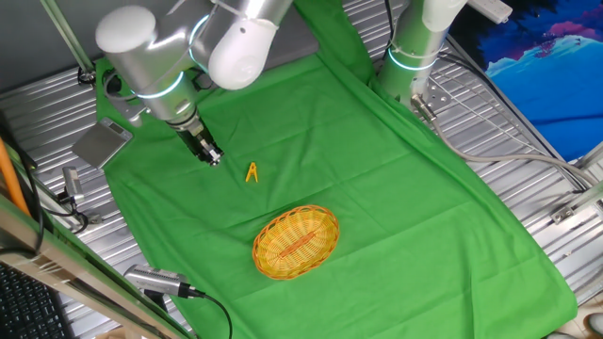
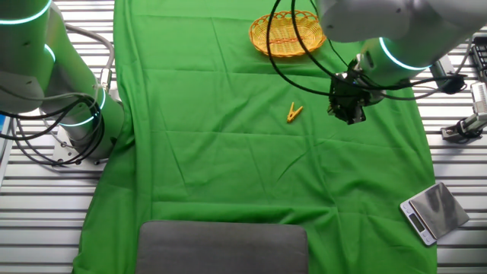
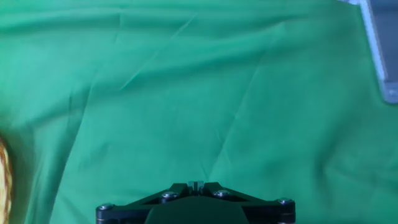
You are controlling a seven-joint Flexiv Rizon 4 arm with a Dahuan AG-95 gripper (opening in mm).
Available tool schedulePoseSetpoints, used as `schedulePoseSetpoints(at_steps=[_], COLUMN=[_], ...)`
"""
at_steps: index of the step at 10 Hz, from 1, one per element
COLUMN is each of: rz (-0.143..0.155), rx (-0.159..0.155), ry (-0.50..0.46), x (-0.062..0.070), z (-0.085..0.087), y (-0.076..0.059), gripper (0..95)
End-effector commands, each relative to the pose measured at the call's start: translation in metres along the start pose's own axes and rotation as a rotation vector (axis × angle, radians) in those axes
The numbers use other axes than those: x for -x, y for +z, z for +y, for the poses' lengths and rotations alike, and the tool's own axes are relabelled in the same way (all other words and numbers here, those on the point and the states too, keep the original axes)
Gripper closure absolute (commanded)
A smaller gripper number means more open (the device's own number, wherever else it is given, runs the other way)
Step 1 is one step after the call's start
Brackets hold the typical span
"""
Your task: Use a clamp
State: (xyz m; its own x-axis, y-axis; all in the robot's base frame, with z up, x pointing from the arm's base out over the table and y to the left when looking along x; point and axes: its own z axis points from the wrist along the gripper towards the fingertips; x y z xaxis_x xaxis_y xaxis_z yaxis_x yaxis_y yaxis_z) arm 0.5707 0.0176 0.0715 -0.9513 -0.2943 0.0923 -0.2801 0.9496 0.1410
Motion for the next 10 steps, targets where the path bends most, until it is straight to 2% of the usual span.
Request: schedulePoseSetpoints(at_steps=[1,3,6,10], rz=[-0.008,-0.01,0.0,-0.008], rx=[-0.002,0.0,0.009,0.034], ry=[0.026,0.029,-0.049,-0.1], x=[-0.0016,-0.0016,-0.0016,-0.0016], z=[0.0002,0.0002,0.0002,0.0002], y=[-0.0014,-0.0014,-0.0014,-0.0014], gripper=[95.0,95.0,95.0,95.0])
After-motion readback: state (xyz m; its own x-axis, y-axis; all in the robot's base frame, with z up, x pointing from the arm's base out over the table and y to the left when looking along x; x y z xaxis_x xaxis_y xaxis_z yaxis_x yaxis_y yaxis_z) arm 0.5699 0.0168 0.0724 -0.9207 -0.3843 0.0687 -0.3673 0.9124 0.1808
